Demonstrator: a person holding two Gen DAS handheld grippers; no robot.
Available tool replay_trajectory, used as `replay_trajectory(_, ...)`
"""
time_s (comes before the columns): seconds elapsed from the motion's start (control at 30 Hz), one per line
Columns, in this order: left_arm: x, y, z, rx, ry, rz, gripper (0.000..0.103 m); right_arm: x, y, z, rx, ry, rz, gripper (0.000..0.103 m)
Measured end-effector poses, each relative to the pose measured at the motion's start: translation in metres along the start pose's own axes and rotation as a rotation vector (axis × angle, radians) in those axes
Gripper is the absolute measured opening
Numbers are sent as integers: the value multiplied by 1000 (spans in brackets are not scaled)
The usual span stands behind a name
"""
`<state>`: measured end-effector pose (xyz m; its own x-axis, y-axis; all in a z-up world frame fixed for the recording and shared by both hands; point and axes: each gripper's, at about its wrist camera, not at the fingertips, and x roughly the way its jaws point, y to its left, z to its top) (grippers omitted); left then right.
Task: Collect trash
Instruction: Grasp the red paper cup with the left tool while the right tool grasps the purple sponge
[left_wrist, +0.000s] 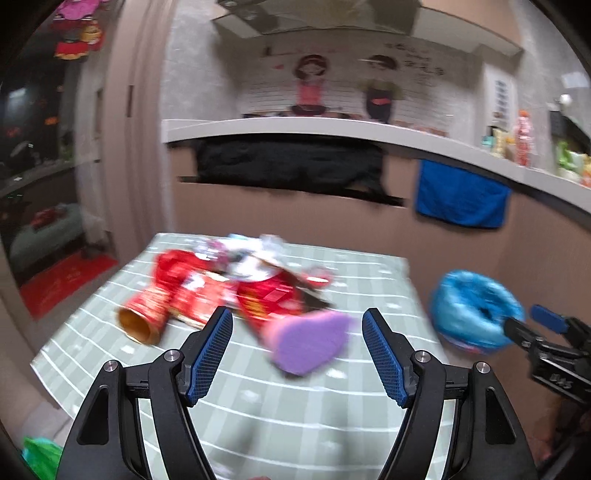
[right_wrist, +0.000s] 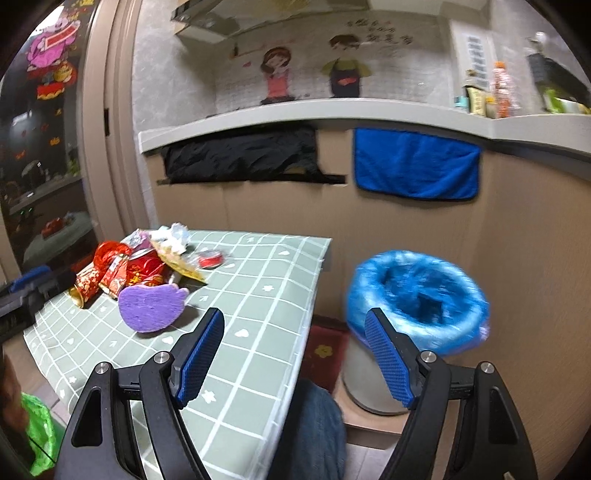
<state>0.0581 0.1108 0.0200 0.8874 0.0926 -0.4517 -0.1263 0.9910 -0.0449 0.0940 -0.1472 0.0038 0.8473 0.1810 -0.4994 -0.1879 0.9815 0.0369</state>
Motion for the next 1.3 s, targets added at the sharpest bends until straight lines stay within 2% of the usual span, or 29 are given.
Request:
replay_trajectory(0.13, 26, 50, 1, 30, 18, 128, 74, 38, 25, 12, -56, 50, 90, 76)
replay_trajectory(0.33, 47, 128, -13, -77, 83, 205, 74, 89, 79, 28, -138, 118, 251, 76)
replay_trajectory(0.4, 51, 143, -18, -98, 85, 224, 74, 102, 99, 28, -161, 147, 295, 76)
replay_trajectory(0.53, 62, 172, -32, -183, 124, 182, 73, 130, 143, 26, -296, 166, 345, 72)
replay_trajectory(0.7, 84, 183, -40, -243, 189, 109, 70, 162, 166, 40, -369, 171, 436, 72)
replay_trajectory(0.83, 104, 191, -35, -317, 220, 45, 66, 188, 169, 41, -367, 246, 462, 72)
replay_trajectory(0.97, 127, 200, -24, -364, 231, 32, 65, 189, 159, 33, -300, 303, 540, 72)
replay_trajectory(1.03, 142, 205, -21, -403, 250, 14, 60, 184, 155, 28, -288, 334, 568, 72)
replay_trajectory(1.17, 161, 207, -20, -439, 283, -6, 46, 165, 148, 19, -308, 332, 561, 72)
replay_trajectory(1.23, 165, 206, -21, -450, 285, -22, 28, 159, 142, 16, -296, 338, 562, 72)
replay_trajectory(1.3, 162, 202, -22, -446, 269, -29, 18, 156, 136, 14, -272, 352, 560, 73)
